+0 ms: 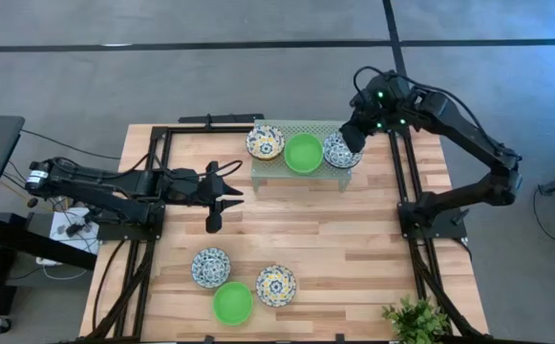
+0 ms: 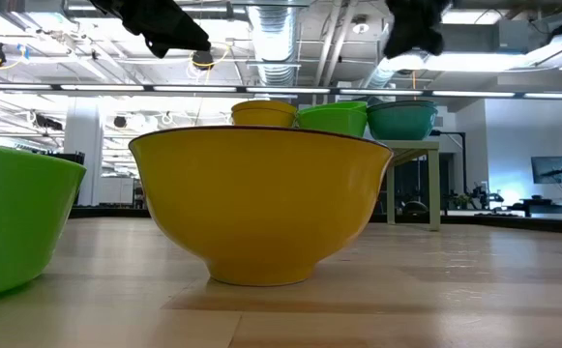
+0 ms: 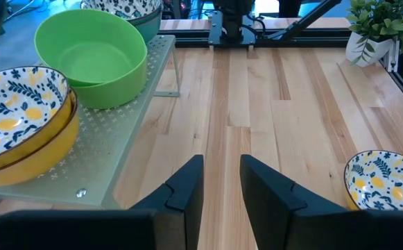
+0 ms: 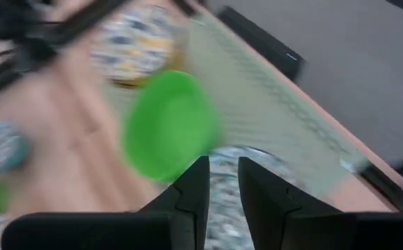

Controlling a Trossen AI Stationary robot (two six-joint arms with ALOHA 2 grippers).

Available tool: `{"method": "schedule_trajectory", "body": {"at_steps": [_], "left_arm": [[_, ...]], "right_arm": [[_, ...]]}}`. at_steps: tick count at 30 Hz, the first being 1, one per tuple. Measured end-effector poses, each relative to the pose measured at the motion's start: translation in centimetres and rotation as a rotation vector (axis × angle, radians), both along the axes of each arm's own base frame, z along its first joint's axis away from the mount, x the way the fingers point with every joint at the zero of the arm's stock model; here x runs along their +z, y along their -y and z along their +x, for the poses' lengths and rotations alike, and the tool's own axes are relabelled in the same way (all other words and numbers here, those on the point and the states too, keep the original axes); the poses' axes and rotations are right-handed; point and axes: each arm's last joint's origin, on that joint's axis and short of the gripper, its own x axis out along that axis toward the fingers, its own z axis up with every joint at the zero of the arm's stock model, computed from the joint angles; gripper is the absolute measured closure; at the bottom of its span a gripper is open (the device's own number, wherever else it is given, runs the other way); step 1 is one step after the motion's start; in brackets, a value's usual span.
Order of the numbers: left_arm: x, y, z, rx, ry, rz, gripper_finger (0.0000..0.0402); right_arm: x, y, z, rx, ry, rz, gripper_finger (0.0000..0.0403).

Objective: Pick & Place Mini bowls
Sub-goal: Stack the light blue bowl on the light blue bowl on the shelf

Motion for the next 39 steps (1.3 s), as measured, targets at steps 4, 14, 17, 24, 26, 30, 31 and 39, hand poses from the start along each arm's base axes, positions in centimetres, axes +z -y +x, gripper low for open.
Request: {"method": "schedule_trajectory", "body": {"at_steps": [4, 14, 17, 24, 26, 30, 31, 39], "left_arm": [[0.0, 0.0, 0.0, 0.000, 0.000, 0.000, 0.0305], [0.0, 0.0, 0.0, -0.001, 0.000, -0.001, 0.0305], [0.0, 0.0, 0.0, 0.011, 0.002, -0.027, 0.0305], [-0.1, 0.1, 0.0, 0.017, -0.002, -0.047, 0.0305], [-0.1, 0.2, -0.1, -0.008, -0.012, -0.057, 0.0305], [-0.5, 1.0, -0.3, -0.101, -0.060, -0.104, 0.0305], [-0.6, 1.4, -0.4, -0.122, -0.072, -0.128, 0.0305], [-2.5, 4.8, -1.8, -0.279, -0.212, -0.282, 0.0305]], "right_arm": [[1.2, -3.2, 1.4, 0.174, 0.049, 0.004, 0.0329], [0.4, -11.1, 4.4, 0.391, -0.007, -0.029, 0.0329], [-0.7, -13.2, 5.7, 0.444, -0.012, -0.018, 0.0329], [-5.4, -17.1, 10.0, 0.505, -0.175, 0.040, 0.0329], [-7.0, -18.0, 11.4, 0.533, -0.220, 0.072, 0.0329], [-10.4, -19.3, 13.9, 0.583, -0.300, 0.140, 0.0329], [-11.2, -19.5, 14.5, 0.582, -0.317, 0.150, 0.0329], [-18.4, -21.7, 17.6, 0.580, -0.498, 0.171, 0.0329]]}}
